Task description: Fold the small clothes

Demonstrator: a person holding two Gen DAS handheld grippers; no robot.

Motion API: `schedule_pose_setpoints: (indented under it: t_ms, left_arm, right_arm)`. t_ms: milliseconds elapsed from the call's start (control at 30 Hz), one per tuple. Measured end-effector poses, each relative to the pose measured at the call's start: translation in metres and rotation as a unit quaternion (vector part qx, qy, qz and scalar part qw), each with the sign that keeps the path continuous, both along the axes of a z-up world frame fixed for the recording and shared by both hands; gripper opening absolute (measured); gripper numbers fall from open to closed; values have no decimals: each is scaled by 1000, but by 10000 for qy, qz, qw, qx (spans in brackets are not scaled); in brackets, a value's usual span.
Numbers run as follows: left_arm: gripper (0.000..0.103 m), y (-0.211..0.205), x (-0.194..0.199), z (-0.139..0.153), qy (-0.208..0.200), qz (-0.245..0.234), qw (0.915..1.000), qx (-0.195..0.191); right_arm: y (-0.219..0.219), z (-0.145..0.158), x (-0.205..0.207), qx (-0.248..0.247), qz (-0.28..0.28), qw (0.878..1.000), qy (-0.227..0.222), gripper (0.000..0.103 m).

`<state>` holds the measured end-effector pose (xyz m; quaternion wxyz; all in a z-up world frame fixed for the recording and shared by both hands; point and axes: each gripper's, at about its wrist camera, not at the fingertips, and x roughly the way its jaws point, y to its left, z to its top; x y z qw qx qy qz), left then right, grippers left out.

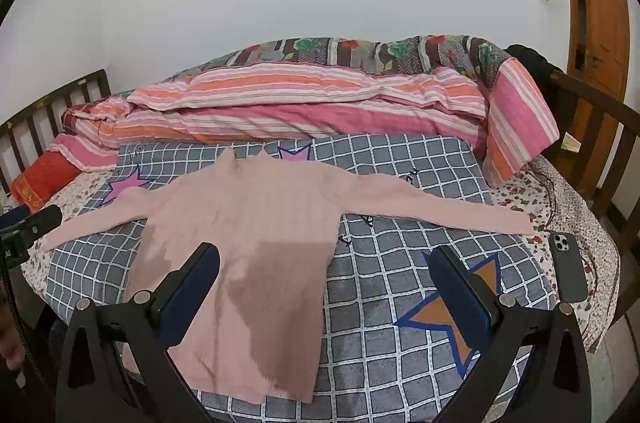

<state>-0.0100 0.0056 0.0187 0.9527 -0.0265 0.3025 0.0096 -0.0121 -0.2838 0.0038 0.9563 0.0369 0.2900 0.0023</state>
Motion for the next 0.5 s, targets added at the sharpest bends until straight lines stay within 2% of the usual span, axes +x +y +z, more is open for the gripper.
schedule_pose_setpoints:
  t_ms: [500]
  left_arm:
    - [103,0,6,-3,34,71,10000,32]
  right_arm:
    - [4,1,4,75,12,10000,13,103]
